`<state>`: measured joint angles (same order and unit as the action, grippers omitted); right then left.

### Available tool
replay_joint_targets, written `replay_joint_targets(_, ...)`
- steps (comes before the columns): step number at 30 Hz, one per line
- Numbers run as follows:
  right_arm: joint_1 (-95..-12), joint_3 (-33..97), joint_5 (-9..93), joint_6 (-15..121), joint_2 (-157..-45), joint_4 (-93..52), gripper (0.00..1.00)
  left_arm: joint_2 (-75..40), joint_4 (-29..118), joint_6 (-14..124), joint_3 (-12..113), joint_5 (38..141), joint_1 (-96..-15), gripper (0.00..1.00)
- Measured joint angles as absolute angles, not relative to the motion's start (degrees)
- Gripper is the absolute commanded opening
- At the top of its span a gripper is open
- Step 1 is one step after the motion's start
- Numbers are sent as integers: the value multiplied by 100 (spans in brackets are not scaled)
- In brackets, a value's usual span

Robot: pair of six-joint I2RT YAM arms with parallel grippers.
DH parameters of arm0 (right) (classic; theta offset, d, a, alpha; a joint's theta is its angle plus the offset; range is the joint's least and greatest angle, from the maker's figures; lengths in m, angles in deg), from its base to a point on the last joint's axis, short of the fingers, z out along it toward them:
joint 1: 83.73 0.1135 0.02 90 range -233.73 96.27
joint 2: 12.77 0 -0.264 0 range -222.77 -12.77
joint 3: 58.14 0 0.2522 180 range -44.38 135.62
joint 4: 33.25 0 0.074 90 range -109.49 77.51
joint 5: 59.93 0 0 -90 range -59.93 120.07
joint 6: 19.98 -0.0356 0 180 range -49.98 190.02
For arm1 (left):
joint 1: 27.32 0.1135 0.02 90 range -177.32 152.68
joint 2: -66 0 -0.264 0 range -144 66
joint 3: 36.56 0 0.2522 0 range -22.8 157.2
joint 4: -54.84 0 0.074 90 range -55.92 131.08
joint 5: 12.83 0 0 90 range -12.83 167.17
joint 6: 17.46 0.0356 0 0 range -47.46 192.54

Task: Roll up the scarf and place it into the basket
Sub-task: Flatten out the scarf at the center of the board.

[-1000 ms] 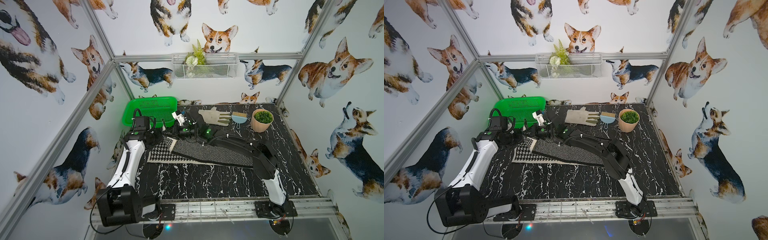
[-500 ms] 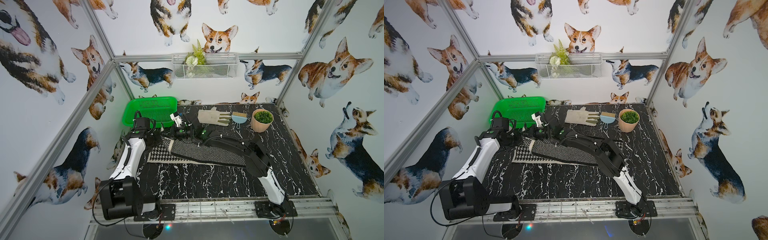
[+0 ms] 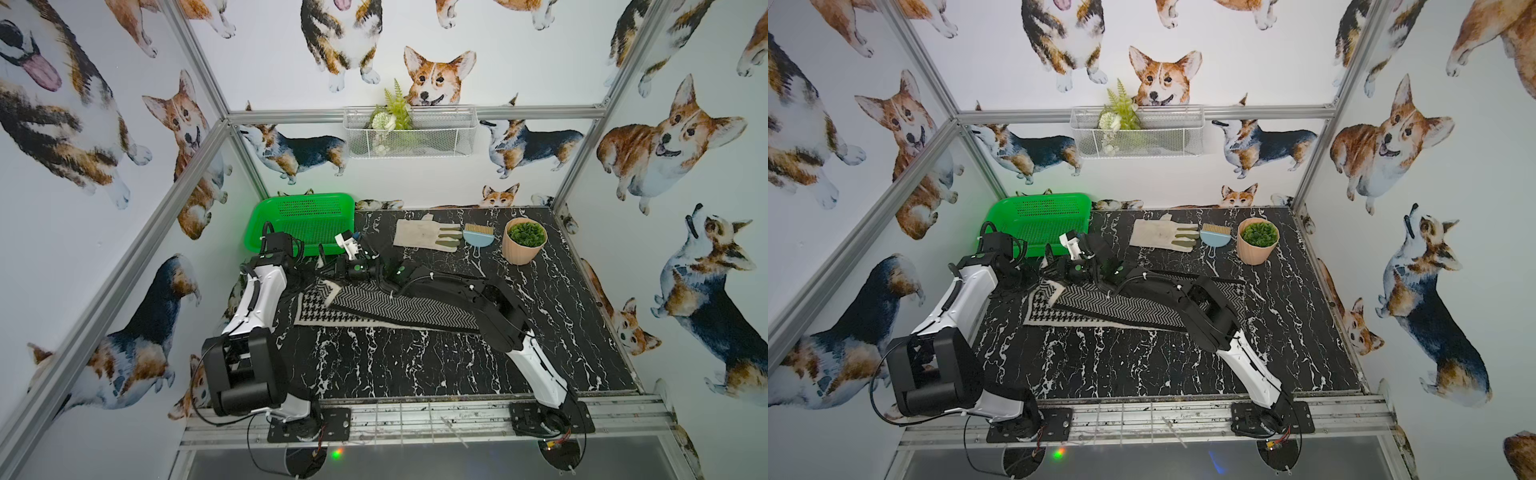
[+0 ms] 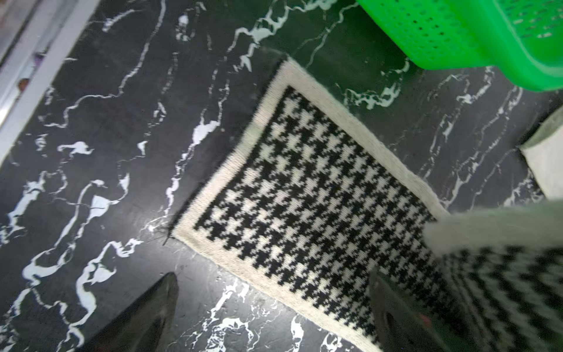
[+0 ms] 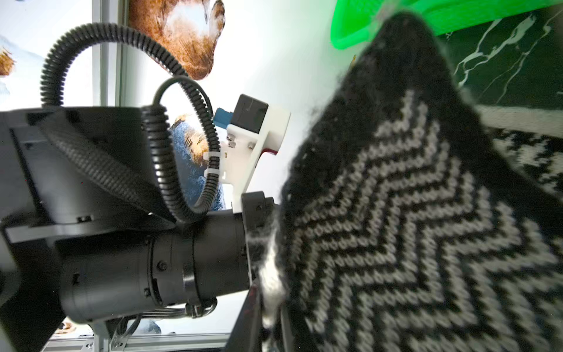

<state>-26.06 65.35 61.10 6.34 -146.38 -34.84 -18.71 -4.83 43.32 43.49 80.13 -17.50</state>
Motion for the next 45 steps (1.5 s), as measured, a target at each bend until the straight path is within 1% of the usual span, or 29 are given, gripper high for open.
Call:
replay_joint_targets(2, -2591, 6535, 6226, 632, -14672, -3572, 33, -1843, -510, 4322, 4335, 7852, -1647, 100)
replay_joint_targets(3, -2591, 6535, 6276, 634, -14679, -3602, 34, -1823, -510, 4306, 4318, 7810, -1641, 100)
replay_joint_targets(6, -2599, 6531, 6276, 645, -14686, -3432, 44, -1777, -466, 4225, 4307, 7714, -1562, 100)
replay_joint_targets(8, -2619, 6472, 6164, 643, -14791, -3060, 56, -1762, -426, 4208, 4346, 7646, -1534, 100)
replay_joint_targets(9, -2641, 6441, 6142, 645, -14817, -2877, 60, -1775, -400, 4210, 4355, 7668, -1536, 100)
replay_joint_targets(10, -2658, 6408, 6125, 645, -14821, -2704, 67, -1792, -376, 4208, 4357, 7686, -1538, 100)
replay_joint_targets(13, -2717, 6323, 6110, 660, -14727, -2621, 75, -1827, -374, 4210, 4377, 7609, -1529, 100)
replay_joint_targets(14, -2739, 6258, 6114, 678, -14648, -2617, 80, -1834, -372, 4210, 4390, 7589, -1525, 100)
replay_joint_targets(15, -2763, 6196, 6138, 698, -14570, -2599, 82, -1834, -367, 4210, 4392, 7574, -1525, 100)
replay_joint_targets(18, -2923, 5939, 6035, 759, -14220, -2483, 100, -1768, -367, 4210, 4394, 7502, -1523, 100)
replay_joint_targets(21, -3152, 5582, 5815, 1060, -13698, -2239, 100, -1563, -315, 4210, 4351, 7500, -1527, 100)
replay_joint_targets(23, -3343, 5294, 5557, 1412, -13202, -1804, 100, -1373, -260, 4210, 4237, 7528, -1590, 100)
replay_joint_targets(27, -3810, 4369, 4650, 2186, -11934, -787, 100, -1084, -219, 4254, 4171, 7692, -2165, 100)
replay_joint_targets(29, -4215, 3593, 4274, 2459, -11221, -431, 100, -977, -149, 4278, 4174, 7760, -2609, 100)
replay_joint_targets(31, -4800, 2645, 4005, 2654, -10496, -114, 100, -920, -46, 4271, 4178, 7839, -3103, 100)
replay_joint_targets(33, -5474, 1786, 3850, 2730, -9825, 174, 99, -938, 61, 4210, 4178, 7906, -3479, 100)
replay_joint_targets(37, -6551, 564, 3823, 2885, -8598, 592, 96, -1169, 317, 4000, 4220, 8073, -4051, 100)
replay_joint_targets(41, -7410, -214, 3887, 3006, -7993, 819, 92, -1453, 579, 3806, 4296, 8304, -4502, 100)
replay_joint_targets(45, -7935, -645, 4217, 3084, -8131, 782, 86, -1668, 743, 3675, 4362, 8326, -4709, 100)
